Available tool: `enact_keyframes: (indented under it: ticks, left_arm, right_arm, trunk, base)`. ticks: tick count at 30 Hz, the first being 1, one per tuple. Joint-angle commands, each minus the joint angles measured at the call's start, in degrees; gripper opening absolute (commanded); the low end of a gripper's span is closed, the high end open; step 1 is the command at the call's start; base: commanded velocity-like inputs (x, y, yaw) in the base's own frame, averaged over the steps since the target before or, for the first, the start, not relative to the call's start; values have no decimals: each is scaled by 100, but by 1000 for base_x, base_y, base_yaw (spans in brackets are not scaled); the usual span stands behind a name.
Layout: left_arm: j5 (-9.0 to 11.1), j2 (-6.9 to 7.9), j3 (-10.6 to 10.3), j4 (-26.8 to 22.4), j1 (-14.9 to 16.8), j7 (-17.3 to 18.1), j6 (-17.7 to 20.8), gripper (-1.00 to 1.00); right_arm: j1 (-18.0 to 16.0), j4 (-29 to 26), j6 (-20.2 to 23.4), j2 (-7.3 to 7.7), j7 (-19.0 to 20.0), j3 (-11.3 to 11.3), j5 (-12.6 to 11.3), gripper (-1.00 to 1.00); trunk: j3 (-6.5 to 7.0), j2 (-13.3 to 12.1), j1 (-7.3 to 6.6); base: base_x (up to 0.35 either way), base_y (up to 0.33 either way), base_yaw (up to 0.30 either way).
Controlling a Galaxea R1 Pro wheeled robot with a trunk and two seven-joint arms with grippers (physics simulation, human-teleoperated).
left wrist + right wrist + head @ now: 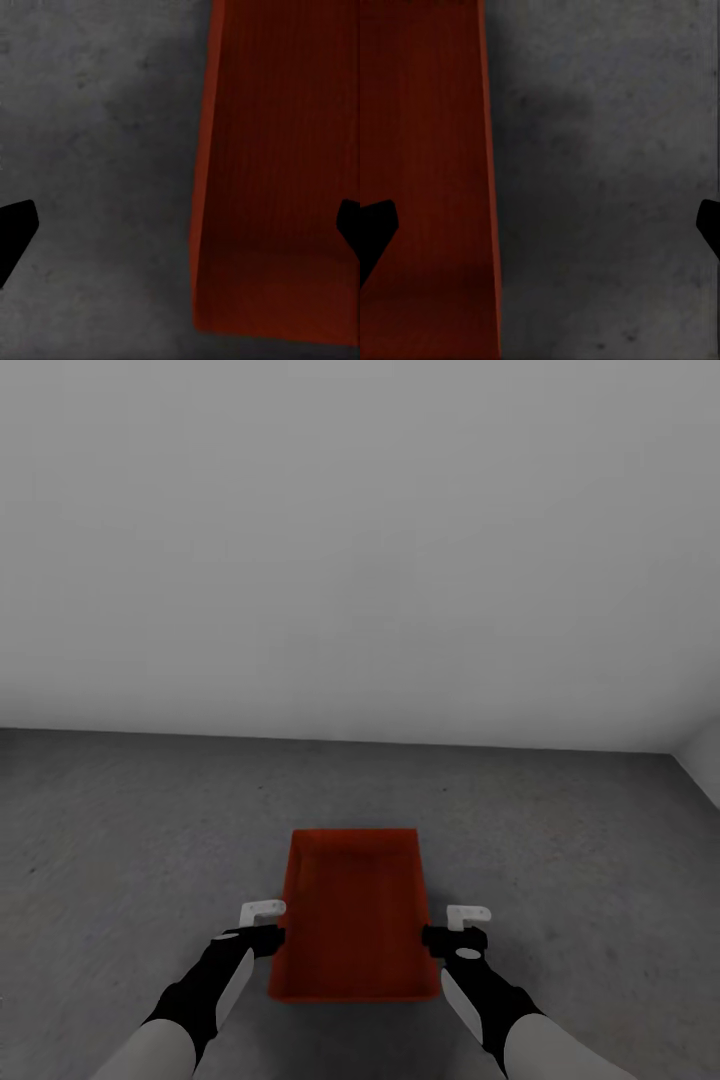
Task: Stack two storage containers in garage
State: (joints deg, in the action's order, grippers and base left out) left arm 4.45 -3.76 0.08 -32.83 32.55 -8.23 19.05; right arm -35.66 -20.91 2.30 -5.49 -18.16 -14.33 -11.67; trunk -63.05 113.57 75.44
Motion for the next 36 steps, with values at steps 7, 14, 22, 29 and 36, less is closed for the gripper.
enact_keyframes:
  ticks: [7,14,22,29,36]
  left_arm:
    - [50,-2,0,-13,-1,-29,29,100]
    - [51,-2,0,-13,-1,-29,29,100]
    - [48,13,-17,6,-2,-29,29,100]
    - [48,61,-17,25,0,-29,27,100]
    - [48,118,198,19,-1,-29,26,100]
  right_arm:
    - [-2,-9,26,4,-47,-44,-47,100]
    - [-2,-9,37,16,-38,-39,-45,100]
    - [-2,-1,11,242,-9,-26,-96,100]
    - [-2,66,10,336,57,-19,-109,100]
    - [-2,86,21,495,135,-18,-121,100]
  trunk:
    - [122,-281,-155]
    - [248,-561,-309]
    - [392,-882,-484]
    - [517,-1163,-638]
    - [643,-1444,-792]
  base:
    - [0,0,0]
    - [0,0,0]
    - [0,0,0]
    - [0,0,0]
    - [0,0,0]
